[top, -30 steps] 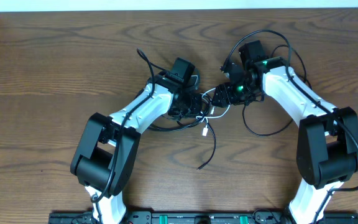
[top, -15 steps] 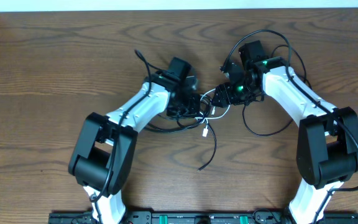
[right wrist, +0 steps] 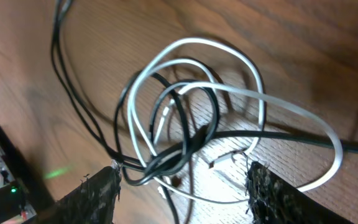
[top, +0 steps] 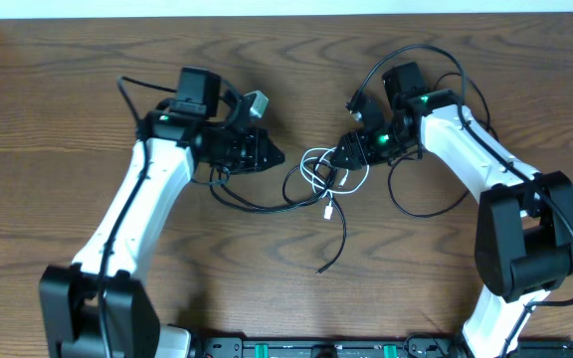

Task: Untangle cables
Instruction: 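Pull the grippers apart, stretching the tangle between left and right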

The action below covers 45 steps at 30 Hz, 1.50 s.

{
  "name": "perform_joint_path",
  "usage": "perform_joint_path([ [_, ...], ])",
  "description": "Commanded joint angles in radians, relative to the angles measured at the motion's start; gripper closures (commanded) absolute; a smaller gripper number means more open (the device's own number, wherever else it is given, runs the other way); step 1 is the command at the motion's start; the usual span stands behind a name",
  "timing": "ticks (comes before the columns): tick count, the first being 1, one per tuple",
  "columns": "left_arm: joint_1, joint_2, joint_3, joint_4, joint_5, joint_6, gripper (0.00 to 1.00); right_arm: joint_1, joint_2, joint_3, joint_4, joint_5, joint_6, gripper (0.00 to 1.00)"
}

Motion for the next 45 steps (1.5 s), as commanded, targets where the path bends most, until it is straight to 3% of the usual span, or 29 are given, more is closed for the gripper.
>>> perform_joint_path([
  [1, 0.023, -0.047, -0.004, -0.003, 0.097, 0.054, 0.92, 0.003, -0.087, 0.039, 0.006, -0.045, -0.025, 0.35],
  [8, 0.026, -0.053, -0.005, -0.003, 0.069, 0.053, 0.92, 0.018, -0.129, 0.038, -0.008, -0.016, -0.002, 0.33],
  [15, -0.046, 0.026, -0.005, 0.032, -0.058, 0.001, 0.92, 0.017, -0.127, 0.009, -0.04, 0.274, 0.231, 0.31],
  [22, -0.183, 0.164, -0.005, 0.124, -0.176, -0.034, 0.7, -0.086, -0.127, 0.009, -0.058, 0.29, 0.248, 0.3],
  [30, -0.299, 0.298, -0.005, 0.306, -0.29, -0.035, 0.64, -0.171, -0.127, 0.009, -0.098, 0.263, 0.179, 0.3],
  [35, -0.345, 0.377, -0.005, 0.388, -0.404, -0.077, 0.64, -0.17, -0.127, 0.009, -0.117, 0.264, 0.147, 0.3],
  [40, -0.359, 0.437, -0.005, 0.401, -0.412, -0.092, 0.65, -0.17, -0.127, 0.009, -0.127, 0.264, 0.131, 0.29],
  [45, -0.356, 0.441, -0.003, 0.402, -0.412, -0.103, 0.92, -0.164, -0.127, 0.009, -0.127, 0.262, 0.131, 0.29],
])
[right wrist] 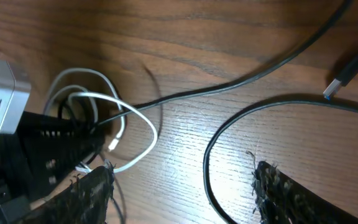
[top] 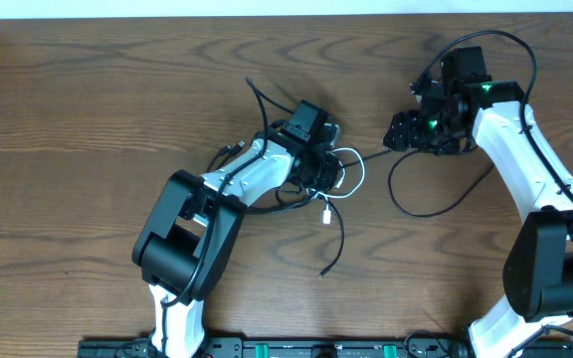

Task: Untangle cables
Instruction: 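Pull the grippers apart, stretching the tangle between left and right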

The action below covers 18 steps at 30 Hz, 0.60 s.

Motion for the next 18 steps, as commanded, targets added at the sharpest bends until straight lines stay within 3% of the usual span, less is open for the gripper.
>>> perform_joint_path([
  [1, 0.008, 0.005, 0.002, -0.006, -0.018, -0.008, 0.92, 0.012, -0.004, -0.003, -0.002, -0.011, -0.019, 0.29],
  [13, 0.13, -0.292, 0.04, -0.069, 0.471, 0.052, 0.93, 0.048, -0.004, -0.003, 0.026, -0.381, -0.221, 0.3],
  [18, 0.182, -0.371, 0.039, -0.124, 0.509, 0.055, 0.93, 0.054, -0.004, -0.003, 0.064, -0.555, -0.263, 0.31],
])
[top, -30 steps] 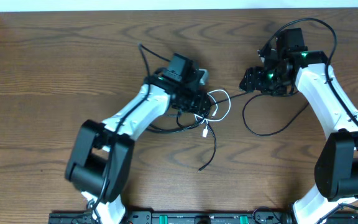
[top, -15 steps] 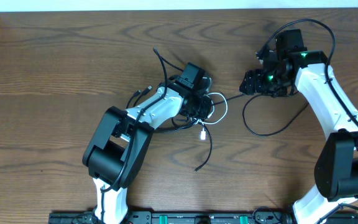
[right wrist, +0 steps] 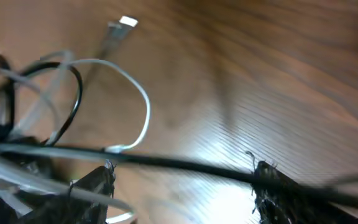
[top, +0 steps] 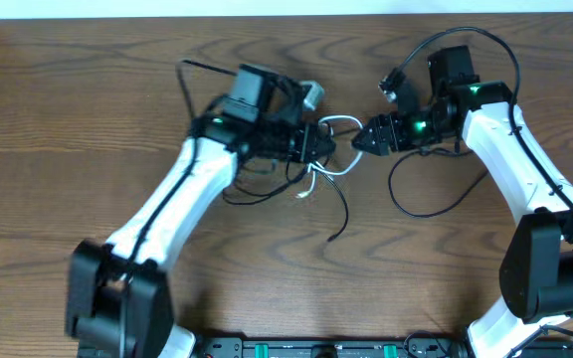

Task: Untangle cables
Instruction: 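Pull the grippers apart, stretching the tangle between left and right, then pull the right gripper far rightward, drawing a white cable out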

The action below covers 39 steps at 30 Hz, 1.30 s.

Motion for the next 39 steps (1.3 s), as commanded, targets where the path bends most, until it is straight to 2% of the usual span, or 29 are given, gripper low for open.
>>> perform_joint_path([
  [1, 0.042, -0.035, 0.018, -0.048, 0.097, 0.04, 0.93, 0.01, -0.004, -0.003, 0.036, -0.259, -0.068, 0.32],
  [4, 0.064, -0.035, 0.018, -0.055, 0.097, 0.04, 0.93, 0.013, -0.004, -0.003, 0.06, -0.301, -0.05, 0.34],
  [8, 0.07, -0.035, 0.018, -0.037, 0.106, 0.034, 0.92, 0.055, -0.004, -0.003, 0.074, -0.232, 0.006, 0.38],
  [14, 0.072, -0.037, 0.018, -0.004, 0.109, -0.029, 0.93, 0.154, -0.001, -0.009, 0.113, 0.197, 0.355, 0.38],
  [17, 0.085, -0.045, 0.018, 0.003, 0.158, -0.043, 0.93, 0.159, 0.002, -0.016, 0.122, 0.265, 0.413, 0.4],
  [22, 0.132, -0.085, 0.018, 0.019, 0.273, -0.047, 0.93, 0.123, 0.002, -0.021, 0.112, 0.347, 0.429, 0.51],
  [25, 0.167, -0.123, 0.018, 0.03, 0.291, -0.092, 0.93, 0.092, 0.002, -0.021, 0.077, 0.408, 0.427, 0.71],
  [27, 0.197, -0.159, 0.018, 0.038, 0.291, -0.124, 0.93, 0.064, 0.002, -0.021, 0.045, 0.472, 0.423, 0.91],
  [29, 0.22, -0.187, 0.018, 0.044, 0.291, -0.129, 0.93, 0.043, 0.002, -0.021, 0.027, 0.515, 0.421, 0.97],
  [39, 0.352, -0.267, 0.018, 0.056, 0.29, -0.129, 0.92, -0.085, 0.002, -0.021, -0.046, 0.643, 0.361, 0.99],
])
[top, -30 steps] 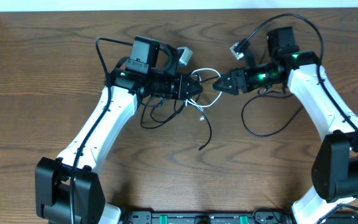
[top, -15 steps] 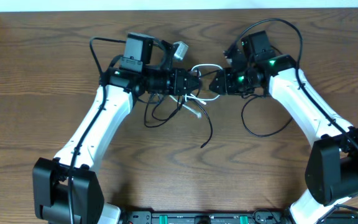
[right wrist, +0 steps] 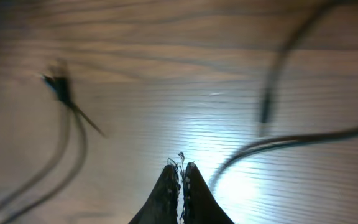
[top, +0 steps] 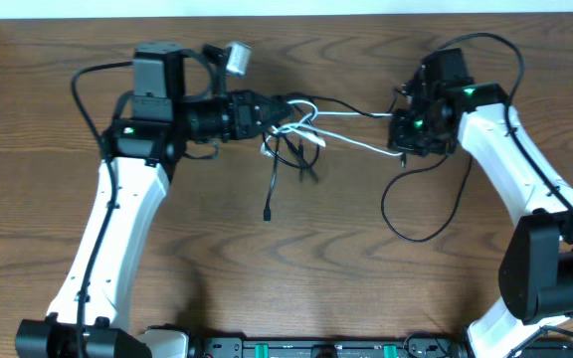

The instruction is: Untangle cables

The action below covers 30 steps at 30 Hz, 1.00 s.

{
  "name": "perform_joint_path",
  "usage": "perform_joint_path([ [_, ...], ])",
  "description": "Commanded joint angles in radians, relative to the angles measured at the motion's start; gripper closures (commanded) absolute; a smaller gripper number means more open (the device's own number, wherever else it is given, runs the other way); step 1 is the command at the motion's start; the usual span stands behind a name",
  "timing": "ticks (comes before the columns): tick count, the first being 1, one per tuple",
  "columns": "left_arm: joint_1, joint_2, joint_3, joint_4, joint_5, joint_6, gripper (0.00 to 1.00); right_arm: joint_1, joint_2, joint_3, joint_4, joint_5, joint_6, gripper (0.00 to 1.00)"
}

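A knot of white and black cables (top: 296, 121) hangs at the tips of my left gripper (top: 270, 114), which is shut on it. From the knot a white cable (top: 356, 140) and a black cable (top: 361, 111) run stretched rightward to my right gripper (top: 403, 135). In the right wrist view that gripper (right wrist: 180, 168) is shut, fingertips pressed together above the table, and a black cable (right wrist: 272, 144) curves away beside them. A loose black end (top: 268, 211) dangles below the knot. Which strand the right fingers pinch is hard to tell; the black one seems to be it.
A black cable loop (top: 421, 234) lies on the wooden table (top: 267, 278) under the right arm. A black rail with green marks (top: 316, 348) runs along the front edge. The table's back edge (top: 286, 17) meets a white strip.
The left gripper has moved left with the knot. The right gripper, open around a black cable before, is now shut and further right. The cables are stretched between the two.
First both grippers flanked the tangle lying at mid-table, the right one open over it. Then the left was on the tangle and the right was back by the loop. Then both met at the knot. Now the strands are pulled apart.
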Motion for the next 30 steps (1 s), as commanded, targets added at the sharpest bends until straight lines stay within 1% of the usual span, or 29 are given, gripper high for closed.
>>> perform_joint_path([
  [1, 0.087, -0.058, 0.013, 0.013, 0.024, -0.005, 0.93, -0.102, 0.003, -0.011, -0.031, 0.216, -0.022, 0.99],
  [7, 0.157, -0.057, 0.013, 0.013, 0.024, -0.004, 0.93, -0.198, 0.003, -0.011, -0.071, 0.244, -0.06, 0.98],
  [15, 0.196, -0.057, 0.013, 0.013, 0.015, 0.0, 0.93, -0.316, 0.003, -0.011, -0.075, 0.242, -0.063, 0.97],
  [18, 0.198, -0.057, 0.013, 0.014, 0.015, 0.0, 0.93, -0.338, 0.003, -0.011, -0.08, 0.187, -0.08, 0.98],
  [22, 0.198, -0.057, 0.012, 0.012, -0.01, 0.0, 0.92, -0.344, 0.003, -0.011, -0.075, 0.181, -0.087, 0.98],
  [23, 0.198, -0.057, 0.012, 0.013, -0.011, 0.0, 0.93, -0.344, 0.003, -0.011, -0.073, 0.142, -0.106, 0.98],
  [24, 0.197, -0.057, 0.012, 0.013, -0.011, 0.0, 0.92, -0.343, 0.003, -0.011, -0.069, 0.06, -0.149, 0.98],
  [25, 0.195, -0.057, 0.012, 0.013, -0.011, 0.0, 0.93, -0.339, 0.003, -0.011, -0.066, -0.079, -0.225, 0.95],
  [26, 0.187, -0.056, 0.012, 0.013, -0.011, 0.0, 0.93, -0.329, 0.003, -0.011, -0.068, -0.241, -0.327, 0.89],
  [27, 0.178, -0.055, 0.012, 0.013, -0.011, 0.0, 0.93, -0.316, 0.003, -0.011, -0.072, -0.362, -0.406, 0.85],
  [29, 0.147, -0.051, 0.011, 0.013, -0.016, 0.0, 0.93, -0.282, 0.001, -0.011, -0.08, -0.555, -0.533, 0.78],
  [30, 0.108, -0.047, 0.005, 0.013, -0.031, 0.008, 0.93, -0.237, 0.0, -0.011, -0.081, -0.708, -0.632, 0.7],
])
